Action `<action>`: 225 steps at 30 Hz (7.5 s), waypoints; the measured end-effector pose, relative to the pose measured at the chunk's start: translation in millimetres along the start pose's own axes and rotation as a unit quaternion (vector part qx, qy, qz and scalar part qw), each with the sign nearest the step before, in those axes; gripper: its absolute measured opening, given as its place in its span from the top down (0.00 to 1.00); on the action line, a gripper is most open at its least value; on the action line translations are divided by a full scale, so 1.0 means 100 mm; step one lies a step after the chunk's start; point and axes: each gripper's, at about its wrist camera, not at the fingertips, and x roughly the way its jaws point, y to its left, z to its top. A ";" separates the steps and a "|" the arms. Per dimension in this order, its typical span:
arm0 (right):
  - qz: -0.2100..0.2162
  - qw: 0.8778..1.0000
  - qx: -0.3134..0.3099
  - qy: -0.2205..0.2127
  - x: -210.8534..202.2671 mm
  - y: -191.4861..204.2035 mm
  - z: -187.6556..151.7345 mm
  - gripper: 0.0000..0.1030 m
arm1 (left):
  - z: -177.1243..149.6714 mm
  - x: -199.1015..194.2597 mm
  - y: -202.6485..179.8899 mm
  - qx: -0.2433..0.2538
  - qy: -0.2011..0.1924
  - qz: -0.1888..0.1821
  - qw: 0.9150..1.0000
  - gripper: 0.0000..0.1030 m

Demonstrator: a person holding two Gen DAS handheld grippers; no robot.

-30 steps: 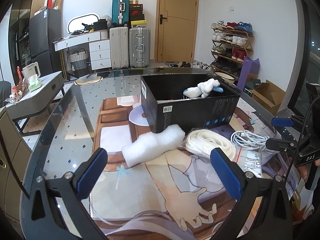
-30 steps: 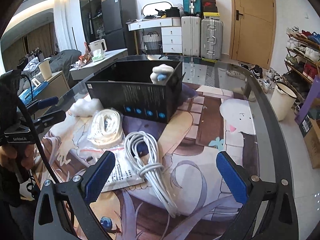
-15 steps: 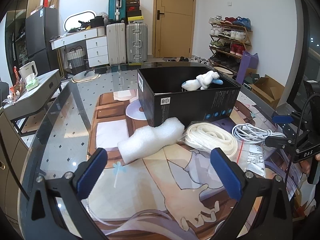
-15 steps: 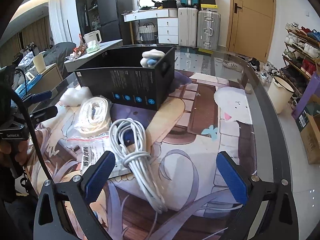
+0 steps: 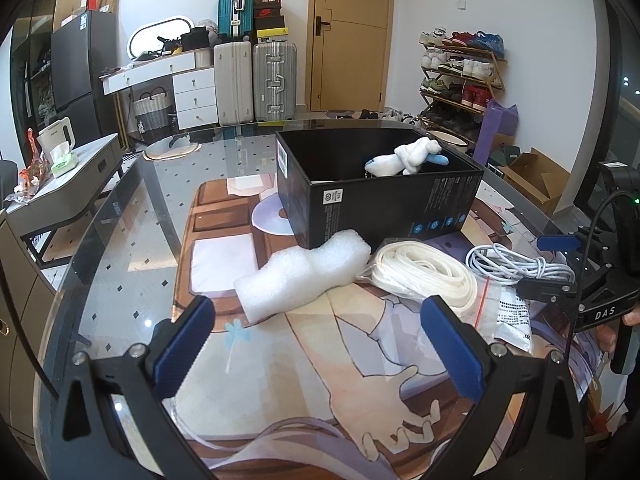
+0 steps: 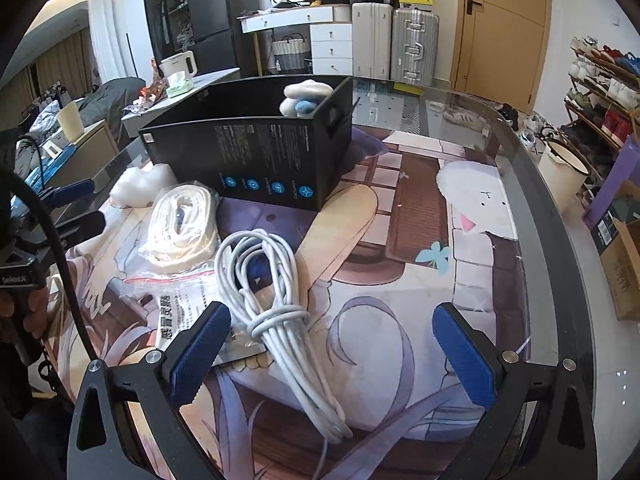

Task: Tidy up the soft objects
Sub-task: 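Move both open grippers back toward the white cables and foam strip, then grasp the coiled white cable with the right gripper, then grasp the white foam strip with the left gripper while the right holds the cable, then lift the foam strip and cable and carry both over the black box, then open both grippers to drop the foam strip and cable into the box, then move both open grippers back toward the bagged rope and white sachet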

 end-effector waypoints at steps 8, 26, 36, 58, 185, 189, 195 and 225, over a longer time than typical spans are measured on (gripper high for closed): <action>-0.009 1.000 0.000 0.000 0.04 0.00 0.02 0.02 | 0.00 0.00 0.01 0.000 0.001 0.000 1.000 0.00; 0.002 1.000 -0.008 -0.003 0.10 0.02 0.00 0.36 | 0.00 0.00 0.02 -0.004 0.000 -0.001 1.000 0.00; 0.006 1.000 -0.012 -0.009 0.07 0.05 -0.03 0.49 | 0.00 0.01 0.02 -0.005 0.001 -0.001 1.000 0.00; 0.035 0.997 -0.031 -0.055 -0.16 0.16 -0.03 0.70 | 0.04 0.08 0.13 -0.039 0.020 0.011 0.999 0.00; 0.060 0.993 -0.084 -0.057 0.45 0.55 1.56 0.70 | 1.00 0.70 -0.17 -0.025 0.011 -0.007 1.000 0.80; 0.057 0.993 -0.083 -0.059 0.55 0.54 1.59 0.70 | 1.00 0.71 -0.16 -0.019 0.013 -0.002 1.000 0.78; 0.058 0.989 -0.093 -0.095 0.39 0.51 1.51 0.49 | 0.95 0.59 -0.22 -0.010 -0.004 -0.020 1.000 0.47; 0.055 0.994 -0.050 -0.080 -0.35 0.40 0.30 0.00 | 0.26 -0.23 -0.13 -0.041 -0.059 -0.002 0.997 0.00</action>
